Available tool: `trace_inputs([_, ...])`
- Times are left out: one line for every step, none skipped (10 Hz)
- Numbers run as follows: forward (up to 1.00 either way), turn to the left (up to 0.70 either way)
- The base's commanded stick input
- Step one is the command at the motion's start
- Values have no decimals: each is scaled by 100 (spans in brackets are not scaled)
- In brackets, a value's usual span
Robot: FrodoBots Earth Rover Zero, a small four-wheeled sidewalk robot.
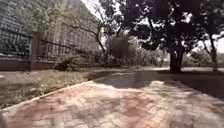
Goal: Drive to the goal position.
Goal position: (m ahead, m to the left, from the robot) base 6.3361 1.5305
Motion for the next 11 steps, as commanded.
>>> trace_inputs([70, -12])
trace_inputs([70, 0])
trace_inputs([70, 0])
trace_inputs([70, -1])
trace_inputs([70, -6])
trace_inputs([70, -12])
trace_inputs([70, -17])
trace_inputs([70, -22])
trace_inputs([70, -28])
trace_inputs([70, -33])
trace_inputs([70, -29])
